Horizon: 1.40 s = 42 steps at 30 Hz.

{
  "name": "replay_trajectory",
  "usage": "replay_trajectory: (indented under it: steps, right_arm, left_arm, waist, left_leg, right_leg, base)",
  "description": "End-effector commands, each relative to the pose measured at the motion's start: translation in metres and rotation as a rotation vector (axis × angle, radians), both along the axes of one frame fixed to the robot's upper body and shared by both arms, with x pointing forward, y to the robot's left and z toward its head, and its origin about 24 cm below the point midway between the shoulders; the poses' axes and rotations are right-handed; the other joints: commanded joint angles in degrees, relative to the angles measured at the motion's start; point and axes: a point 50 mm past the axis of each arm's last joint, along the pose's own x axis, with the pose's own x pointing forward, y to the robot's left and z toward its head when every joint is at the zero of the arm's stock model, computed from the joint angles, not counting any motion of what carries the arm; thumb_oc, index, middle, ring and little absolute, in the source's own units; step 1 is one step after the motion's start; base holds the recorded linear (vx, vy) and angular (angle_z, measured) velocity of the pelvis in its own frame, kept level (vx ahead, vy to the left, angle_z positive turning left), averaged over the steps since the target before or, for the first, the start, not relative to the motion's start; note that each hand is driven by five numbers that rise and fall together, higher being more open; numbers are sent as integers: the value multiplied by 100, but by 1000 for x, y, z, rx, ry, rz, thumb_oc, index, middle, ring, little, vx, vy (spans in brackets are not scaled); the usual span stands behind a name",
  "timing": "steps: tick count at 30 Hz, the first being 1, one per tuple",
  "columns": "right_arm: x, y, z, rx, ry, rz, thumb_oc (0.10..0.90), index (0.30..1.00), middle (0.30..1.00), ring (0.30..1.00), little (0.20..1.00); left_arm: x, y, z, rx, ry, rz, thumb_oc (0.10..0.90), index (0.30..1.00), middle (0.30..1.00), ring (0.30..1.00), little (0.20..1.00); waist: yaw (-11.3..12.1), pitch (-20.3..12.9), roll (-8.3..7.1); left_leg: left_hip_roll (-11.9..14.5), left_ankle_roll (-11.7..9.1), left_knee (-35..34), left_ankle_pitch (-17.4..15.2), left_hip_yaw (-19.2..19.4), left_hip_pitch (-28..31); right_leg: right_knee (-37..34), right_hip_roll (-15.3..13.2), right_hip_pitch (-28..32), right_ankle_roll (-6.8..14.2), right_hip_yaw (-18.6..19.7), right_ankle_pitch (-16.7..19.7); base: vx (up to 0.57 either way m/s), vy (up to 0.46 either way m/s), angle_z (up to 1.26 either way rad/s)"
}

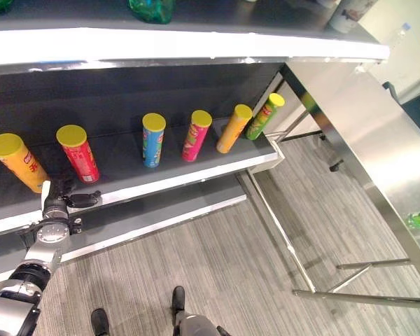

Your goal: Put the goods on the table back onto the shelves and tidy them up.

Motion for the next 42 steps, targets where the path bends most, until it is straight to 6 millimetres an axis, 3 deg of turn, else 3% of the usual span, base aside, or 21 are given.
replay_trajectory:
  steps: [1,42]
  right_arm:
    - [-4,3,0,-17,-2,29,800,900,900,900,900]
    - [6,8,-4,-44,6,-7,800,900,900,900,900]
  left_arm:
    - [38,-3,75,117,-256,-48,800,900,900,900,900]
    - [44,-35,53,51,-203,-130,800,900,900,900,900]
  waist:
    - [74,-30,-147]
    - [9,16,-77]
  left_leg:
    - [324,-300,12,-203,-163,40]
    - [302,-256,12,-246,-67,109]
  right_leg:
    - [79,-510,90,703,-110,-161]
    - [43,-546,73,731,-6,-93]
  base:
    - [0,0,0]
    - [-1,-1,-1]
